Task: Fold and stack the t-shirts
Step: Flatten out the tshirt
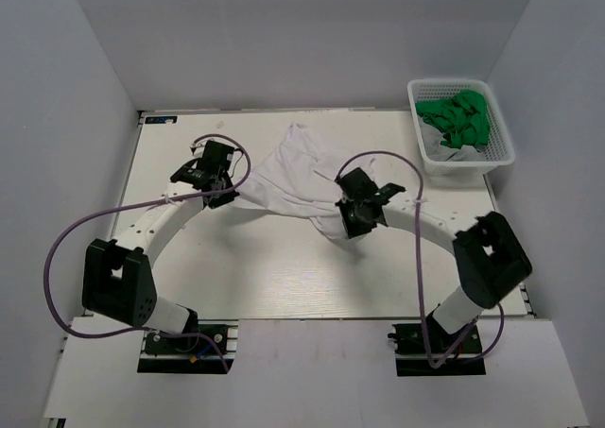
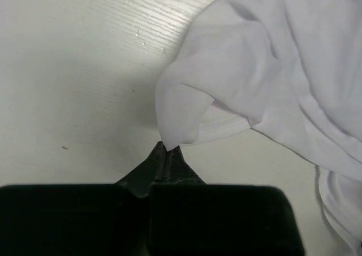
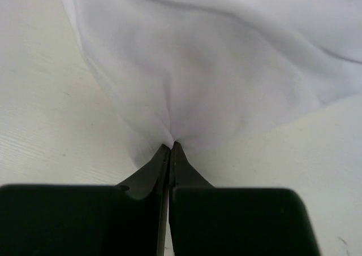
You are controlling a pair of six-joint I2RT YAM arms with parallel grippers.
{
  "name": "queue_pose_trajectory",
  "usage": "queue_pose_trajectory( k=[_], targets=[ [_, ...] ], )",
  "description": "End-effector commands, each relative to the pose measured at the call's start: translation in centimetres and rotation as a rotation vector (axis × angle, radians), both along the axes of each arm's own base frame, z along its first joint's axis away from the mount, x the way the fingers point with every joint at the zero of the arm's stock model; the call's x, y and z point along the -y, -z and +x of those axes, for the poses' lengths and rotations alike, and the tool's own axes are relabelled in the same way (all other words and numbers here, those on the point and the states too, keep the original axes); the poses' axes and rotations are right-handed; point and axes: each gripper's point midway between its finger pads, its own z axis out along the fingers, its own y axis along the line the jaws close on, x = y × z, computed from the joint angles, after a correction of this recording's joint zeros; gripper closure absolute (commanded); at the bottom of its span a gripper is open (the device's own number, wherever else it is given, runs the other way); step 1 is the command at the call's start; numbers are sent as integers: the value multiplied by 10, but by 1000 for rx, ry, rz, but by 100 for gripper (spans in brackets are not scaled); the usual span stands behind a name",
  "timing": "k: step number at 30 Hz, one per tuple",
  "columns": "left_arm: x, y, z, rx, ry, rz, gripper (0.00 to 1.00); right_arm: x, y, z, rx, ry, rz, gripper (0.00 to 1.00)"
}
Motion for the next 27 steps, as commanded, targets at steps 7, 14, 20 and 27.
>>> queue_pose_trajectory(
  k=[7, 14, 20, 27],
  targets=[
    [-15, -115, 16, 285, -77, -23, 100, 49, -208, 83, 596, 305, 100, 100],
    [-41, -228, 15, 545, -179, -4, 100, 120, -361, 84, 988, 479, 101, 100],
    [-56, -319, -9, 760, -194, -38, 100, 138, -467, 61, 1226, 479, 209, 100],
    [-54, -408, -63, 1047, -76, -152, 100, 151, -547, 7, 1431, 335, 300, 100]
  ],
)
